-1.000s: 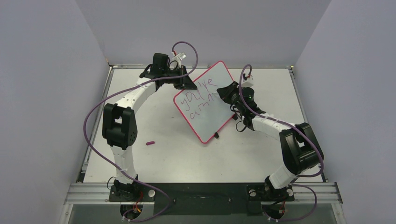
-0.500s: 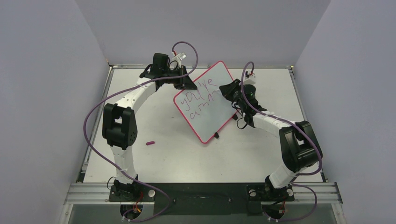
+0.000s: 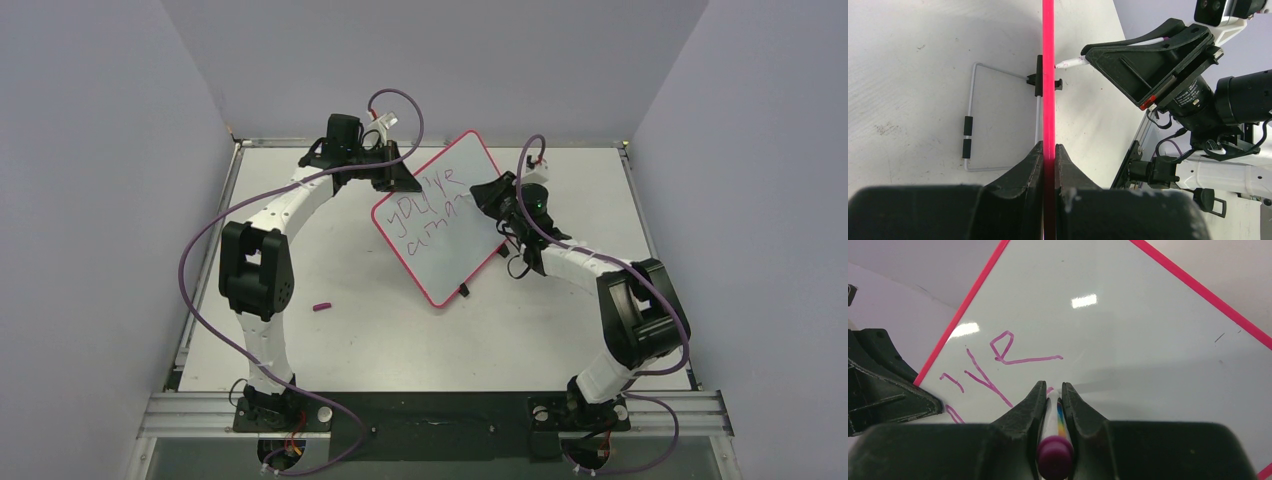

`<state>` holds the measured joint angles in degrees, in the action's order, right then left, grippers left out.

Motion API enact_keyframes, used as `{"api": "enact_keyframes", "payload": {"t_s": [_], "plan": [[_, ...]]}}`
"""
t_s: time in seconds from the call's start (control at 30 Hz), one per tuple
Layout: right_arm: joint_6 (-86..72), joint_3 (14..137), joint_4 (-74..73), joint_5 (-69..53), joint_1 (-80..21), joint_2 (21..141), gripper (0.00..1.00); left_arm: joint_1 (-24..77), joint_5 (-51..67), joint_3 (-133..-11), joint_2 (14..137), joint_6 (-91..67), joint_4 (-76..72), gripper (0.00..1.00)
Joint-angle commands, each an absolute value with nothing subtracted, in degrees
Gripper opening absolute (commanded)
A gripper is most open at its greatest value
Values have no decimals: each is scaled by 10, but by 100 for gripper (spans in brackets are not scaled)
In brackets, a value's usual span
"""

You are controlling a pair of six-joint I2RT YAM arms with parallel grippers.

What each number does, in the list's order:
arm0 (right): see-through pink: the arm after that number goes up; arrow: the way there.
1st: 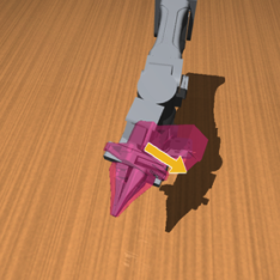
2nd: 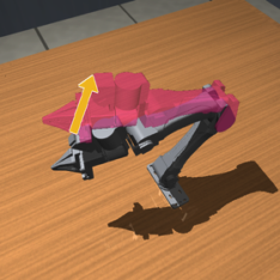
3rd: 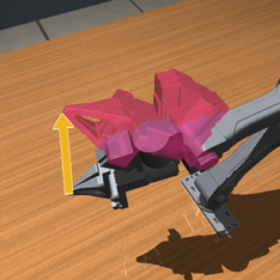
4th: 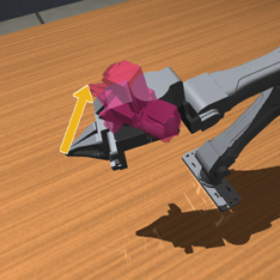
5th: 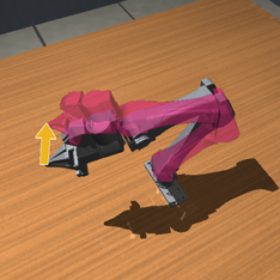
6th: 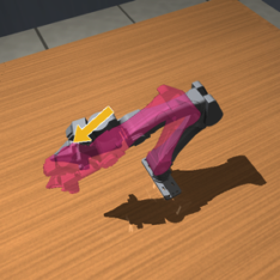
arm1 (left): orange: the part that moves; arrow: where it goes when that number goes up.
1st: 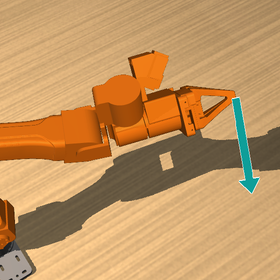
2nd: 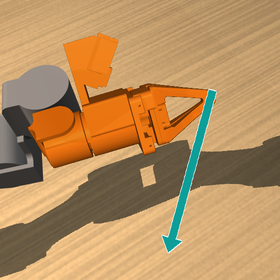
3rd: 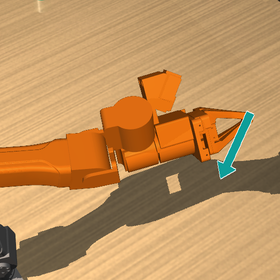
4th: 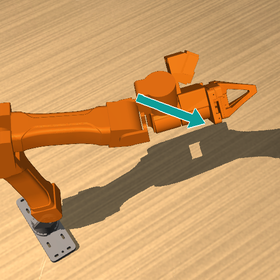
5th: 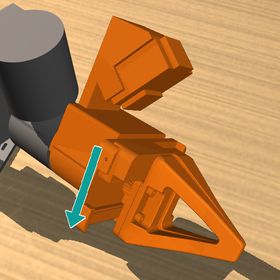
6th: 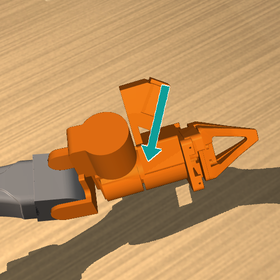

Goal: Write a sentence on the whiteboard

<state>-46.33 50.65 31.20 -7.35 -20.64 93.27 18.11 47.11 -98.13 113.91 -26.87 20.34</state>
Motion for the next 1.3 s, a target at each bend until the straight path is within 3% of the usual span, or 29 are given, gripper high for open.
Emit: {"api": "enact_keyframes", "payload": {"t_s": [0.0,1.27], "plan": [[-465,482,330,-76,-214,913,0,185,520,-998,1094,-279,167,0],[-471,446,342,-69,-230,893,0,186,519,-995,1090,-277,168,0]]}}
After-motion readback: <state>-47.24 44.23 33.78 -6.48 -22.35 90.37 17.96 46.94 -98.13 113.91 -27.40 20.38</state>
